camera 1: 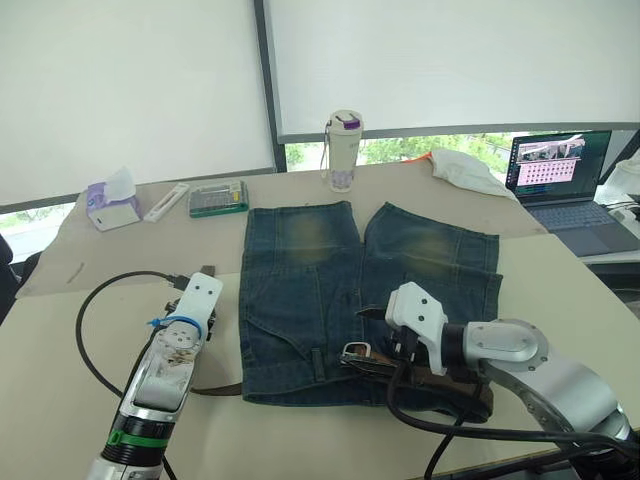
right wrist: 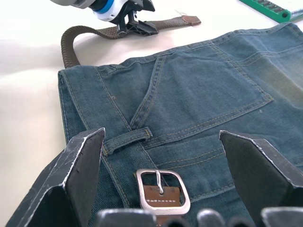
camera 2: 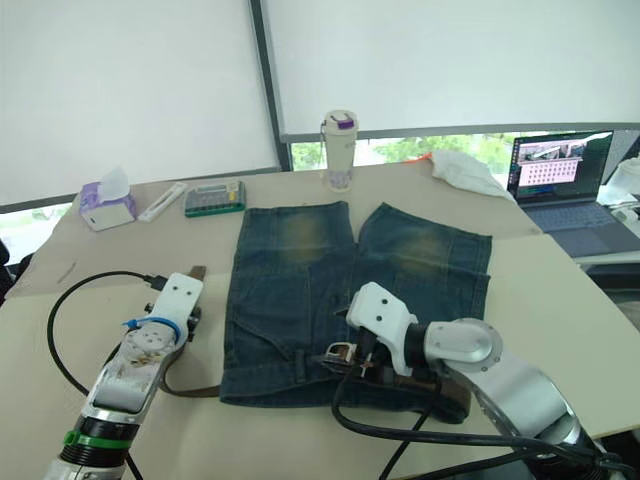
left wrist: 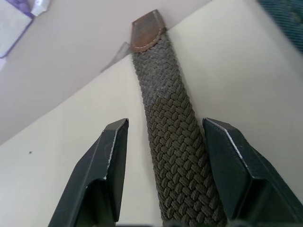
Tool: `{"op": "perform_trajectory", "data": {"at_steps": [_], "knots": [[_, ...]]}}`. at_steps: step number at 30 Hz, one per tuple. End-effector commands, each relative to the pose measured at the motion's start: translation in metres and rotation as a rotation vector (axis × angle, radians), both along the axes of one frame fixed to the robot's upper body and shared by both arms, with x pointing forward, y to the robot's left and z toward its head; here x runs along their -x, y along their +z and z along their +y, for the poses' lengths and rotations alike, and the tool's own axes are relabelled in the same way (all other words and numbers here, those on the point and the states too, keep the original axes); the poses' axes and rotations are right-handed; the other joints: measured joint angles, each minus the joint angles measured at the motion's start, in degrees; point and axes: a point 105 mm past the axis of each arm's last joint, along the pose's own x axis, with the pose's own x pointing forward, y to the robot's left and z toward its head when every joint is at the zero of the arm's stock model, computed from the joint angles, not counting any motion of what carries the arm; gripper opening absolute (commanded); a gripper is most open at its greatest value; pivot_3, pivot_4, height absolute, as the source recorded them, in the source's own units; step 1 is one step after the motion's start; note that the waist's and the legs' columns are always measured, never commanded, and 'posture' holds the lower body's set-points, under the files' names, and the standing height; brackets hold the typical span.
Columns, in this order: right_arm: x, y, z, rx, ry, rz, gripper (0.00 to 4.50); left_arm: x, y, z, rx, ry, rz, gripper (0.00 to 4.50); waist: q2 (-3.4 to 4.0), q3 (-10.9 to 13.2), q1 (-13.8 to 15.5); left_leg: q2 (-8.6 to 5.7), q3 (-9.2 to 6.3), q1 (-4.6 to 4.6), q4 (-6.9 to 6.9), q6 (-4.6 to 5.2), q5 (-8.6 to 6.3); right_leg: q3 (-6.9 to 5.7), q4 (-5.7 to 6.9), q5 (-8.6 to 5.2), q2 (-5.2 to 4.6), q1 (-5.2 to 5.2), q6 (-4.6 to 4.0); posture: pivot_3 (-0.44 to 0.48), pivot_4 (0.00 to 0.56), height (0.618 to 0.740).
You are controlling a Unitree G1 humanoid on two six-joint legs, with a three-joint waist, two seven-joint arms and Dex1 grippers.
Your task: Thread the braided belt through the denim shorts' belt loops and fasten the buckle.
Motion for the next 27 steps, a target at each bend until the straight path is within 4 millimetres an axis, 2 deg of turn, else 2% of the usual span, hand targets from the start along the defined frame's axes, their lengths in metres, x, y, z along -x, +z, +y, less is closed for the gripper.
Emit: {"op": "perform_trajectory", "data": {"at_steps": [1, 5, 7, 9, 11, 13, 14, 17, 20, 23, 27], "knots": [[0.004, 0.009, 0.000, -0.007, 0.015, -0.045, 4.29, 0.008, -0.017, 0.028, -0.006, 0.150, 0.033, 1.89, 0.01, -0.02, -0.06, 0.00, 0.01, 0.01, -0.02, -0.01, 0.00, 0.01, 0.00, 0.00, 0.00, 0.00, 0.00, 0.000, 0.150, 0.740], [0.005, 0.010, -0.001, -0.006, 0.015, -0.046, 4.29, 0.011, -0.031, 0.028, 0.059, 0.173, 0.061, 0.47, 0.03, -0.04, -0.16, 0.01, 0.06, 0.05, -0.04, -0.02, 0.00, 0.07, 0.02, -0.01, 0.01, 0.00, 0.01, 0.000, 0.150, 0.740], [0.005, 0.009, -0.001, -0.005, 0.012, -0.045, 4.29, 0.007, -0.030, 0.028, 0.086, 0.163, 0.032, 0.02, 0.08, -0.07, -0.16, 0.01, 0.07, 0.07, -0.05, -0.02, 0.00, 0.09, 0.03, -0.01, 0.01, 0.00, 0.02, 0.000, 0.150, 0.740], [0.005, 0.009, -0.002, -0.005, 0.010, -0.043, 4.29, 0.002, -0.024, 0.025, 0.167, 0.140, -0.027, 0.02, 0.14, -0.12, -0.09, 0.01, 0.08, 0.09, -0.06, -0.02, 0.00, 0.09, 0.03, -0.01, 0.01, 0.00, 0.02, 0.000, 0.150, 0.740], [0.004, 0.011, -0.002, -0.016, 0.000, -0.045, 4.29, -0.007, -0.003, 0.013, 0.227, 0.020, -0.153, 0.02, 0.13, -0.11, -0.03, 0.01, 0.09, 0.08, -0.05, -0.02, 0.00, 0.09, 0.02, -0.01, 0.00, 0.00, 0.02, 0.000, 0.150, 0.740], [0.003, 0.015, -0.002, -0.025, -0.008, -0.063, 4.29, -0.013, 0.034, -0.024, 0.376, -0.284, -0.334, 0.02, 0.10, -0.09, 0.11, 0.00, 0.08, 0.04, -0.02, -0.02, 0.00, 0.08, 0.01, -0.01, -0.01, -0.01, 0.02, 0.000, 0.150, 0.740], [0.001, 0.017, -0.002, -0.018, -0.012, -0.084, 4.29, -0.008, 0.050, -0.043, 0.427, -0.463, -0.375, 0.02, 0.06, -0.07, 0.35, 0.00, 0.07, -0.03, 0.02, -0.03, 0.00, 0.04, -0.01, -0.01, -0.03, -0.03, 0.01, 0.000, 0.150, 0.740], [-0.009, 0.026, -0.005, 0.027, -0.040, -0.183, 4.29, 0.007, 0.070, -0.069, 0.426, -0.760, -0.393, 0.02, 0.05, -0.03, 0.71, 0.00, -0.08, -0.37, 0.39, -0.02, -0.01, -0.21, -0.16, 0.01, -0.06, -0.08, -0.02, 0.000, 0.150, 0.740], [-0.029, 0.033, -0.010, 0.110, -0.108, -0.306, 4.29, 0.024, 0.080, -0.092, 0.383, -1.020, -0.357, 0.02, 0.16, -0.06, 0.52, 0.00, -0.07, -0.37, 0.42, -0.01, -0.02, -0.22, -0.29, 0.03, -0.05, -0.01, -0.06, 0.000, 0.150, 0.740], [-0.047, 0.040, -0.018, 0.197, -0.176, -0.442, 4.29, 0.037, 0.078, -0.110, 0.322, -1.229, -0.280, 0.02, 0.26, -0.07, 0.48, 0.00, -0.06, -0.36, 0.41, 0.02, -0.03, -0.25, -0.32, 0.03, -0.04, 0.01, -0.05, 0.000, 0.150, 0.740], [-0.052, 0.045, -0.020, 0.239, -0.189, -0.510, 4.29, 0.050, 0.068, -0.130, 0.171, -1.456, -0.218, 0.02, 0.25, -0.06, 0.45, 0.00, -0.07, -0.44, 0.41, 0.04, -0.04, -0.27, -0.43, 0.04, -0.04, -0.01, -0.06, 0.000, 0.150, 0.740]]}}
